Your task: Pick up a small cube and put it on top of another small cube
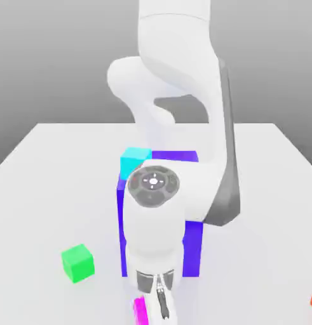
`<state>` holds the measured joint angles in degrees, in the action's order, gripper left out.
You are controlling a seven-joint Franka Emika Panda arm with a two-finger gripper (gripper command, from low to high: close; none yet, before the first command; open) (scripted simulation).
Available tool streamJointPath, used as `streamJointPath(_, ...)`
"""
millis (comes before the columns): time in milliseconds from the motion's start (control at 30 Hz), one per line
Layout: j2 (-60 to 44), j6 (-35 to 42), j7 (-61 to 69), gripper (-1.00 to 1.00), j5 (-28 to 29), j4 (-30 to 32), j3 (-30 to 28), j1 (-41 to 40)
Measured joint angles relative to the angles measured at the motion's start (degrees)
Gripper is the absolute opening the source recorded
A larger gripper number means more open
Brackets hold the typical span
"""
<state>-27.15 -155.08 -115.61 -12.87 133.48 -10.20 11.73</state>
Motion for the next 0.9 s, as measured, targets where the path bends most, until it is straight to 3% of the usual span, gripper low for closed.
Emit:
streamJointPath(67,-0.3,2.0,0.9,-1.0,0.5,-0.3,0.2,-0.2)
streamJointPath(167,3.8,-1.3,-1.6,-1.0,1.3,1.2,-1.4,1.1)
streamJointPath(467,15.4,17.0,-1.9,-1.0,2.0,-1.0,-5.5,-2.5)
streamJointPath(900,21.6,28.5,29.7,-1.0,12.3,4.3,-11.3,-11.1)
